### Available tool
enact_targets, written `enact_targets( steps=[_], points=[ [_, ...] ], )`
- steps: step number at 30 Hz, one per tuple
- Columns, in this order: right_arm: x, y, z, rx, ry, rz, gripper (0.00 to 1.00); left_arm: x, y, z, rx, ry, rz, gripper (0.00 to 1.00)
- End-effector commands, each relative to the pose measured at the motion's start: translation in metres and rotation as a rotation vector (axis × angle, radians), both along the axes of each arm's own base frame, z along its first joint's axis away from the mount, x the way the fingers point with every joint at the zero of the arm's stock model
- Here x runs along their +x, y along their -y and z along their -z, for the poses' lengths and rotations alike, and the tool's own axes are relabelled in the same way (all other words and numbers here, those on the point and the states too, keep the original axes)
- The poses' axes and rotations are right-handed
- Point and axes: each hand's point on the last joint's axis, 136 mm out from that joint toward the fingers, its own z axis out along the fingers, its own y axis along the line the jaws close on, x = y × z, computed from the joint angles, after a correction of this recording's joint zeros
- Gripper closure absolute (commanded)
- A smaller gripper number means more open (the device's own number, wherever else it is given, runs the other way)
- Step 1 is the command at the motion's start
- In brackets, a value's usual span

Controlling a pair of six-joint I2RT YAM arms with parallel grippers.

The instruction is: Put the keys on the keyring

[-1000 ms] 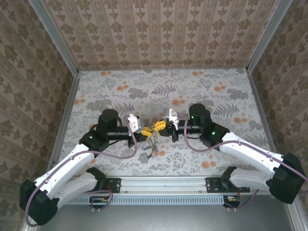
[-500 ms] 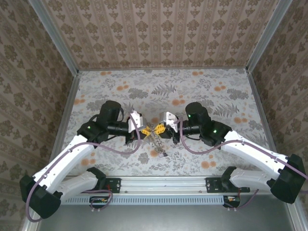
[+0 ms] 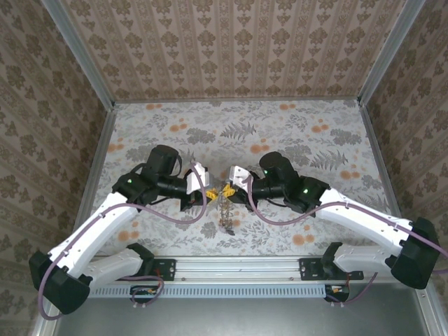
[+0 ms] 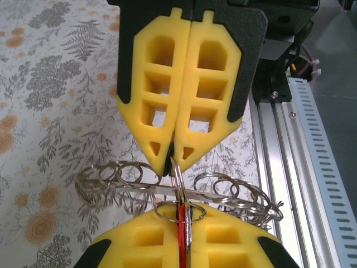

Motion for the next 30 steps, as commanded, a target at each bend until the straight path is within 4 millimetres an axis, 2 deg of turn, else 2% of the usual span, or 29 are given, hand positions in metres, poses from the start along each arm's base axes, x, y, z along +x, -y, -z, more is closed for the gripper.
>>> enact_targets(
  steps=[1,9,14,22,30],
  points=[
    [0.013,-0.002,-0.004,0.028,-0.024,0.072,1.00,-0.010,0.002,-0.014,-0.025,0.025,0.068,1.00],
    [0.021,-0.001,-0.026,0.254,-0.081,0.104,1.00,-0.010,0.003,-0.009,-0.007,0.078,0.105,1.00],
    [0.020,0.003,-0.033,0.282,-0.078,0.106,1.00,-0.006,0.006,-0.009,0.000,0.071,0.117,1.00],
    [0.021,0.017,-0.044,0.348,-0.070,0.128,1.00,-0.003,0.006,0.012,0.032,0.050,0.115,1.00],
    [0.020,0.016,-0.044,0.333,-0.073,0.115,1.00,-0.002,0.010,0.004,0.016,0.052,0.124,1.00]
  ],
)
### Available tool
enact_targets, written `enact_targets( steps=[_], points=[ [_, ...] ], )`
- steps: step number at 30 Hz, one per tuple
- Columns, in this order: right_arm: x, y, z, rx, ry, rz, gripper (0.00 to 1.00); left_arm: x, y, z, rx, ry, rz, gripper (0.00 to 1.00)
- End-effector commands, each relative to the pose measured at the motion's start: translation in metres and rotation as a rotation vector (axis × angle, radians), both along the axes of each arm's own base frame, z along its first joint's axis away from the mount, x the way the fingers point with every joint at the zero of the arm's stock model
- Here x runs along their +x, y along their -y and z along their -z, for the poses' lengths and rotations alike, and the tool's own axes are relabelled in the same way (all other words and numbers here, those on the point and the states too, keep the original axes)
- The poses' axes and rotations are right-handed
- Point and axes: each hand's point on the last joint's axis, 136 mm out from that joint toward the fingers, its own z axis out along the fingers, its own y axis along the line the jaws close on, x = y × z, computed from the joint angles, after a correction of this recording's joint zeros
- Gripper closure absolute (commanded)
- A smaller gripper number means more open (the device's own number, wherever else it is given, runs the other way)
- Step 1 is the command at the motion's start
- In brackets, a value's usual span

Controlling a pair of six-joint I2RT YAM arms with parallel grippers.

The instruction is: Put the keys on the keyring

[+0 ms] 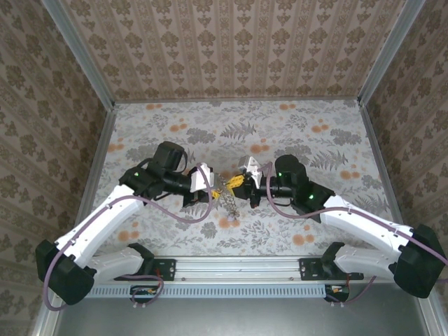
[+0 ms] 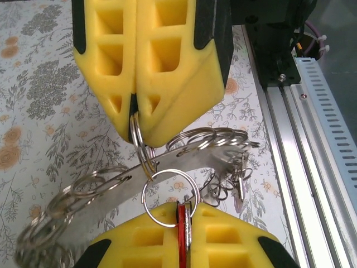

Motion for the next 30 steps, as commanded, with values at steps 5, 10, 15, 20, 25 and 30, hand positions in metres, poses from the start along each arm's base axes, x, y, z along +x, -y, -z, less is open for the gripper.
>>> enact_targets(
  steps=[5,10,15,20,25,30],
  points=[
    [0.006,-0.001,-0.013,-0.020,0.062,0.020,1.00,-0.010,0.003,-0.017,-0.025,-0.009,0.053,1.00],
    [0.004,-0.008,-0.007,-0.067,0.079,0.016,1.00,-0.011,0.005,-0.023,-0.031,-0.022,0.058,1.00],
    [-0.001,-0.015,0.001,-0.129,0.099,-0.007,1.00,-0.013,0.005,-0.022,-0.030,-0.029,0.061,1.00],
    [-0.008,-0.019,0.011,-0.192,0.118,-0.042,1.00,-0.013,0.002,-0.021,-0.014,-0.019,0.054,1.00],
    [-0.017,-0.020,0.018,-0.239,0.133,-0.088,1.00,-0.012,-0.001,-0.016,0.011,0.000,0.049,1.00],
    [-0.024,-0.021,0.024,-0.279,0.130,-0.126,1.00,-0.011,-0.001,-0.014,0.024,0.007,0.063,1.00]
  ],
)
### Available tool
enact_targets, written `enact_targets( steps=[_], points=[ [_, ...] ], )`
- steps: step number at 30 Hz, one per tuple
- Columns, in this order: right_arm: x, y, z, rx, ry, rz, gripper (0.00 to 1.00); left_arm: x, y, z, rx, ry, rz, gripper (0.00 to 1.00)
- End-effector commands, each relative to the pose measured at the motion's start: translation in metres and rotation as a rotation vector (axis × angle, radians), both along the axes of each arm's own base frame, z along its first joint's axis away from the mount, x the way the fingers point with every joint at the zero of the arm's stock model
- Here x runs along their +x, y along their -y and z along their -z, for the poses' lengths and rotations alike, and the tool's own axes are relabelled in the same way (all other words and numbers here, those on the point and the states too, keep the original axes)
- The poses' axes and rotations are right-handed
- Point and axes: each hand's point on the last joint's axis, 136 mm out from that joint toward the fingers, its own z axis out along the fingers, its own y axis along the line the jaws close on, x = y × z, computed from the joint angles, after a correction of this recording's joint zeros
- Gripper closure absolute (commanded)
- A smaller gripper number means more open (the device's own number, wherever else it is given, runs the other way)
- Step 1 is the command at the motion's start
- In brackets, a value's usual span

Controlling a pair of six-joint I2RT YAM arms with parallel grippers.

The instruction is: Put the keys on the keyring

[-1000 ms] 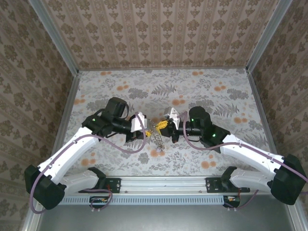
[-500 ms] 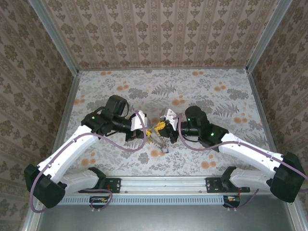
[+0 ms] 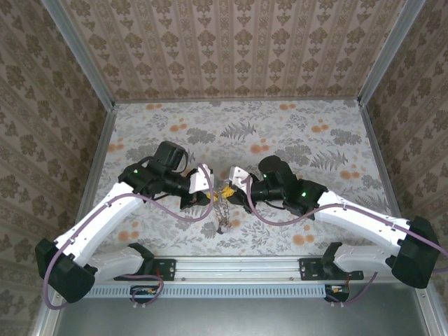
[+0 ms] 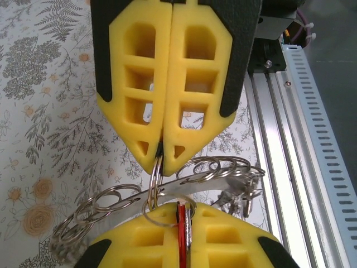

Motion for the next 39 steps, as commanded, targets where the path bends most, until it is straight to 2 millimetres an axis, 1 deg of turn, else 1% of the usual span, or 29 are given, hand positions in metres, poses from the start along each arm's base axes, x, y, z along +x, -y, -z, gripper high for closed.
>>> enact_targets(
  steps=[1,5,9,16,19,25,30,32,35,39],
  points=[
    [-0.008,-0.005,-0.004,-0.024,0.018,-0.054,1.00,-0.002,0.007,-0.016,-0.045,0.056,0.063,1.00],
    [-0.009,-0.005,-0.004,-0.028,0.013,-0.056,1.00,-0.003,0.006,-0.015,-0.028,0.065,0.079,1.00],
    [-0.007,-0.004,0.004,-0.079,-0.012,-0.047,1.00,-0.004,0.004,-0.017,-0.003,0.087,0.095,1.00],
    [-0.011,-0.011,0.009,-0.107,-0.032,-0.069,1.00,-0.003,0.001,-0.012,0.100,0.128,0.123,1.00],
    [-0.014,-0.013,0.012,-0.110,-0.036,-0.085,1.00,0.001,-0.002,-0.010,0.141,0.159,0.119,1.00],
    [-0.017,-0.010,0.000,-0.046,0.013,-0.087,1.00,0.004,-0.009,-0.006,0.178,0.188,0.124,1.00],
    [-0.020,-0.011,-0.012,0.015,0.045,-0.102,1.00,0.002,-0.007,-0.005,0.171,0.176,0.133,1.00],
    [-0.022,-0.011,-0.010,-0.001,0.046,-0.119,1.00,0.003,-0.006,-0.006,0.168,0.179,0.133,0.99],
    [-0.025,-0.012,-0.002,-0.039,0.031,-0.148,1.00,0.004,-0.005,-0.010,0.157,0.185,0.136,0.99],
    [-0.022,-0.014,0.003,-0.065,0.011,-0.143,1.00,0.004,-0.001,-0.016,0.144,0.180,0.147,1.00]
  ],
)
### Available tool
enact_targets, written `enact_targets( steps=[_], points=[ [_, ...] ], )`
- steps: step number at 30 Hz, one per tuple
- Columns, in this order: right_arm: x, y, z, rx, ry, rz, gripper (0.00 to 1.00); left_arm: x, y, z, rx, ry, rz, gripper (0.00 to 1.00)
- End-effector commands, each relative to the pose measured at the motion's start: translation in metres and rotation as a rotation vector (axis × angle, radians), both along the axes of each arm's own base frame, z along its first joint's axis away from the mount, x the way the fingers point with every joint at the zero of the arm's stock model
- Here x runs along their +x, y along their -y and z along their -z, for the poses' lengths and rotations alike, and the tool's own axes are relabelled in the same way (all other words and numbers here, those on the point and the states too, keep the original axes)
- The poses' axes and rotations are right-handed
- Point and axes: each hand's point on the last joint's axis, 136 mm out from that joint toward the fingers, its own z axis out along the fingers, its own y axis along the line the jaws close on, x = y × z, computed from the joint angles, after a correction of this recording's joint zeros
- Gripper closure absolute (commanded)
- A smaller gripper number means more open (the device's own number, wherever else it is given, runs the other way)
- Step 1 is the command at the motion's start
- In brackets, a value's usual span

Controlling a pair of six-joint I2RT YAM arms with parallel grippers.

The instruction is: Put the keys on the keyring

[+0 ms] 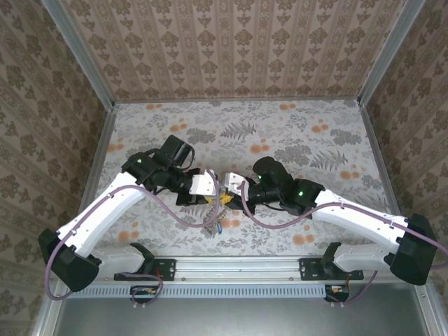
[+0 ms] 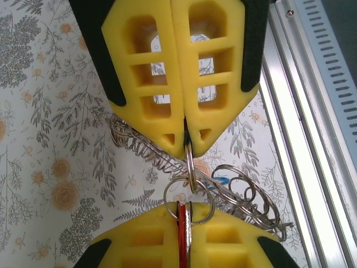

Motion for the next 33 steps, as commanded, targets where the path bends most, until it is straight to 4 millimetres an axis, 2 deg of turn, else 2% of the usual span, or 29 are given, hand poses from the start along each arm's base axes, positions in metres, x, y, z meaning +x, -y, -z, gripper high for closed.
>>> enact_targets(
  steps=[1,7,8,10,12,19,23,27,33],
  points=[
    [-0.006,-0.008,0.000,-0.016,-0.007,-0.053,1.00,0.002,0.012,-0.021,-0.059,0.033,0.036,1.00],
    [0.016,-0.007,0.008,-0.016,-0.010,0.079,1.00,0.005,0.013,-0.031,-0.073,0.058,0.032,1.00],
    [0.017,-0.008,0.006,0.005,-0.012,0.085,0.98,0.006,0.012,-0.033,-0.071,0.066,0.029,1.00],
    [0.016,-0.008,0.000,0.082,-0.022,0.087,0.80,0.009,0.010,-0.032,-0.059,0.092,0.020,1.00],
    [0.018,-0.005,-0.009,0.162,-0.032,0.096,0.73,0.013,0.006,-0.031,-0.042,0.125,0.016,1.00],
    [0.017,0.013,-0.017,0.272,0.014,0.083,0.65,0.027,0.000,-0.030,0.008,0.210,0.025,1.00],
    [0.028,0.026,-0.016,0.290,0.009,0.146,0.63,0.043,-0.009,-0.033,0.072,0.375,0.063,1.00],
    [0.048,0.047,-0.013,0.292,-0.008,0.284,0.63,0.063,-0.031,-0.035,0.226,0.572,0.117,1.00],
    [0.066,0.075,-0.006,0.301,0.003,0.443,0.60,0.101,-0.060,-0.045,0.468,0.817,0.154,1.00]
  ],
)
